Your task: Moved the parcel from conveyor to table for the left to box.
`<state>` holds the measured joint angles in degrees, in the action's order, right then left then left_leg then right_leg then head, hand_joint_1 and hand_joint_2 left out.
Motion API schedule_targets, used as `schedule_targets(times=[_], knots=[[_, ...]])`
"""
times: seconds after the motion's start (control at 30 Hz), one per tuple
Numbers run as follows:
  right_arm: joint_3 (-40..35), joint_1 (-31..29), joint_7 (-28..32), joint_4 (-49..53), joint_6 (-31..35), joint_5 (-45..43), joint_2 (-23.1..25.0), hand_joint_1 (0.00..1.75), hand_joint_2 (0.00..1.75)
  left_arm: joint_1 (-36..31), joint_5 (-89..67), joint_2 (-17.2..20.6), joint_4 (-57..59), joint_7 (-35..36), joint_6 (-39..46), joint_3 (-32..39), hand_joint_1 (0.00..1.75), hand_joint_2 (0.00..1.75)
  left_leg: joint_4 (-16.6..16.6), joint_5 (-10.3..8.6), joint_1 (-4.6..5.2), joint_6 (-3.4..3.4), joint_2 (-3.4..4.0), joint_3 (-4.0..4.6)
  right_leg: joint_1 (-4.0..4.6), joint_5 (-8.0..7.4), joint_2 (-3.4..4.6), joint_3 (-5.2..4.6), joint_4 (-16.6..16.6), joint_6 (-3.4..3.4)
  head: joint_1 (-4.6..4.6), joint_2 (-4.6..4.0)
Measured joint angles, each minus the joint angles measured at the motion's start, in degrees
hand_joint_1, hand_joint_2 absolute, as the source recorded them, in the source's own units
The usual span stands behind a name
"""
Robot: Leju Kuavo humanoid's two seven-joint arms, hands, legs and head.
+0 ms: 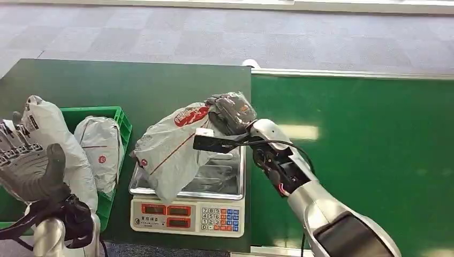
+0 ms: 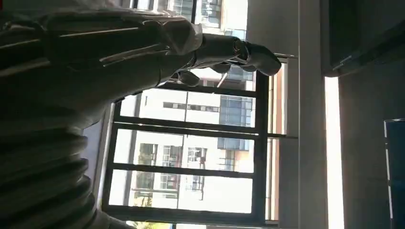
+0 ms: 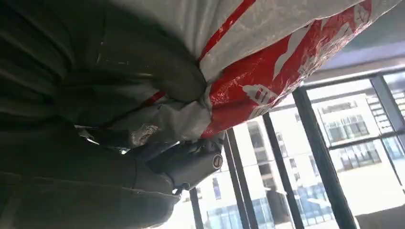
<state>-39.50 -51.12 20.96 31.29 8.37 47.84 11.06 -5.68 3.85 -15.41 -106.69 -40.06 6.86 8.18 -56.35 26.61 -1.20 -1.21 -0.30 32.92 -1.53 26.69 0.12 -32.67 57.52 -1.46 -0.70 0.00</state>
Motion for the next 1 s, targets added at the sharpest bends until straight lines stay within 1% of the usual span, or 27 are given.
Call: schedule_targets(times=[0.1,0.13,0.17,0.3,0.5,0.6,0.63,0.67,0.7,0.73,0.77,1.0], knots=[[-0.35,-0.26,-0.48,-2.00,-0.88,-0.24,1.26,1.75,1.75,-0.33,0.00,0.00,0.53,0.00,0.02,-0.59,0.00,1.75,0.00,0.00,0.01,0.00,0.00,0.01,-0.01,0.00,0.00,0.00,0.00,0.00,0.00,0.00],[-0.37,-0.53,-1.40,-2.71,-2.48,-0.63,1.57,1.75,1.75,-0.39,-0.02,0.00,0.72,0.00,0.00,-0.70,0.00,1.75,0.00,0.00,0.01,0.00,0.00,0.01,-0.01,0.00,0.00,0.00,-0.01,0.00,0.00,0.00],[-0.39,-0.81,-2.76,-3.65,-4.67,-0.92,1.99,1.75,1.75,-0.46,0.00,0.00,0.94,0.00,0.02,-0.86,0.00,1.75,-0.01,0.00,0.01,0.00,0.01,0.01,-0.01,0.00,0.00,-0.01,-0.01,0.00,0.00,0.00],[-0.44,-1.11,-12.34,-8.26,-15.09,-2.16,4.24,1.75,1.75,-1.98,0.00,0.02,3.15,0.00,0.42,-1.95,0.00,1.75,-0.01,0.00,0.00,0.00,0.00,0.01,0.00,0.00,0.00,-0.03,-0.01,0.00,-0.02,0.00],[-0.31,-1.40,-17.93,-11.45,-22.12,-3.65,5.48,1.75,1.75,-4.48,0.02,0.17,6.78,0.00,1.14,-3.24,0.00,1.75,-0.01,-0.01,0.00,-0.01,0.06,-0.01,-0.01,-0.01,0.04,-0.04,0.00,0.01,0.00,0.00],[-0.31,-2.19,-20.55,-12.19,-25.99,-3.39,5.61,1.48,1.75,-5.48,0.04,0.28,8.35,0.00,1.38,-3.92,0.00,1.75,-0.01,0.00,0.01,-0.01,0.05,-0.01,-0.01,-0.01,0.04,-0.03,-0.01,0.01,-0.02,0.00],[-0.31,-2.41,-21.52,-12.36,-27.12,-3.26,5.61,0.73,1.75,-5.78,0.11,0.31,8.77,0.00,1.51,-4.03,0.00,1.75,-0.02,0.00,0.01,-0.01,0.04,-0.01,-0.02,-0.01,0.04,-0.02,-0.01,0.01,0.00,0.00],[-0.31,-2.61,-22.38,-12.52,-28.09,-3.23,5.61,0.58,1.75,-6.01,0.11,0.33,9.12,0.00,1.60,-4.13,0.00,1.75,-0.02,0.00,0.01,-0.01,0.02,-0.02,-0.02,-0.01,0.03,-0.01,-0.01,0.01,-0.02,0.00],[-0.31,-2.82,-23.04,-12.61,-28.83,-3.23,5.61,0.47,1.75,-6.19,0.11,0.37,9.45,0.00,1.77,-4.31,0.00,1.75,-0.02,0.00,0.01,-0.01,0.02,-0.02,-0.02,-0.01,0.02,0.00,-0.01,0.01,0.00,0.00],[-0.31,-3.02,-23.62,-12.65,-29.46,-3.24,5.61,0.17,1.75,-6.35,0.11,0.42,9.75,0.00,2.08,-4.53,0.00,1.75,-0.02,0.00,0.01,-0.01,0.02,-0.05,-0.02,-0.01,0.02,0.02,-0.01,0.01,-0.02,0.00],[-0.31,-3.12,-23.93,-12.69,-29.66,-3.26,5.61,0.00,1.75,-6.42,0.11,0.46,9.97,0.00,2.16,-4.59,0.00,1.75,-0.02,0.00,0.01,-0.01,0.02,-0.08,-0.02,-0.01,0.03,0.06,-0.01,0.01,0.00,0.00],[-0.31,-3.41,-24.13,-12.82,-29.10,-3.43,5.61,0.00,1.75,-6.46,0.11,0.68,10.43,0.00,2.29,-4.83,0.00,1.75,-0.02,0.00,0.01,-0.01,0.02,-0.18,-0.02,-0.01,0.03,0.17,-0.01,0.01,0.00,0.00]])
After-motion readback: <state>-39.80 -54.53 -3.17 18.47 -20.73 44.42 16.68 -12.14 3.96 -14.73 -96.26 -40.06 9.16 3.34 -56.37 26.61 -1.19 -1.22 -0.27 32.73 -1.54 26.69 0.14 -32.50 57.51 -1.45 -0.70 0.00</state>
